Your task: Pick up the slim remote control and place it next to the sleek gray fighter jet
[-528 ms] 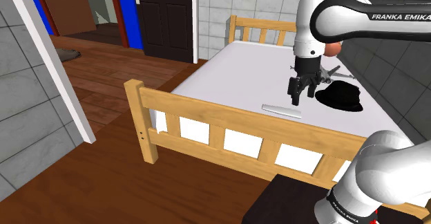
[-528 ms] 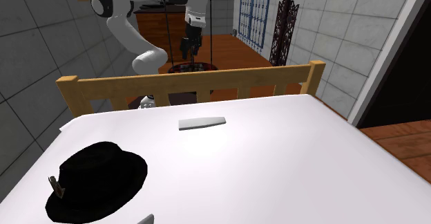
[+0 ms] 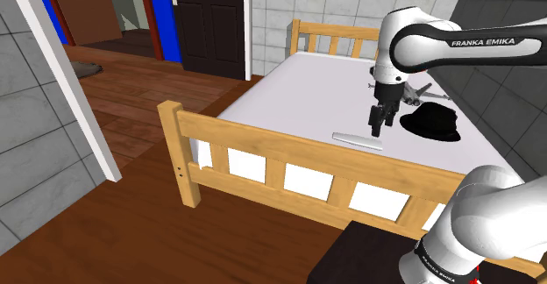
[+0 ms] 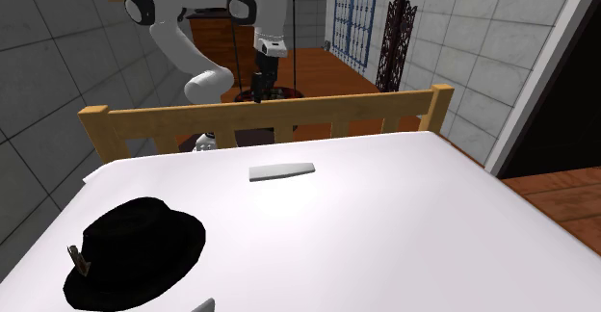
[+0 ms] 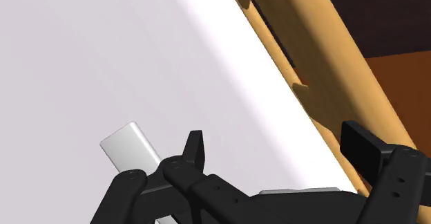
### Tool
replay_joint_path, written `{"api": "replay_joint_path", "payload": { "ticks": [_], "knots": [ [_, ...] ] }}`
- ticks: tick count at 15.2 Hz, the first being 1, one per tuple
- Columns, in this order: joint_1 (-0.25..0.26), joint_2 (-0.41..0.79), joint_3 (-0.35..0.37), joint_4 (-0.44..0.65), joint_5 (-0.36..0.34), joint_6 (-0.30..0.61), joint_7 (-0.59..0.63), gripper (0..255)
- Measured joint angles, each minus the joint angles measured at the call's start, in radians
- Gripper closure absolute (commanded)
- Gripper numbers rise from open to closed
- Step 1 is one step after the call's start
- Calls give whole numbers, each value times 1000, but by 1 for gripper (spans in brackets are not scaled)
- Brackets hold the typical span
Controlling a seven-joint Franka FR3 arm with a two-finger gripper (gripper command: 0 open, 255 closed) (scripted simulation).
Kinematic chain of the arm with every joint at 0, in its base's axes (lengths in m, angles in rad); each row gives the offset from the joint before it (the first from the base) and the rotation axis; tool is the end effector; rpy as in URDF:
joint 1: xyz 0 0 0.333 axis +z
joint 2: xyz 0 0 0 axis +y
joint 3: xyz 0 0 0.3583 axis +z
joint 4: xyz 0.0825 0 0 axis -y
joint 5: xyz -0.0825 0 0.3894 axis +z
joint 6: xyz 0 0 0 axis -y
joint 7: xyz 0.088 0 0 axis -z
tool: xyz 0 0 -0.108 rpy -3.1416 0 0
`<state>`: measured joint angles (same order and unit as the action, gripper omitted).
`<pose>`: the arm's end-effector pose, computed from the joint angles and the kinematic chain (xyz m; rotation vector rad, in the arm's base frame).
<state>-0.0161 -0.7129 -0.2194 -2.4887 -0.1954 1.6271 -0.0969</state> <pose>0.2861 -0.1028 0.5331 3.1016 -0.0749 -0.2538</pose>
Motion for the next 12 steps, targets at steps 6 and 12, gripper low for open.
{"api": "replay_joint_path", "payload": {
  "ticks": [6,12],
  "knots": [
    [12,101,-146,-26,-80,196,-230,0],
    [52,285,-311,4,-96,418,-484,0]
  ]
}}
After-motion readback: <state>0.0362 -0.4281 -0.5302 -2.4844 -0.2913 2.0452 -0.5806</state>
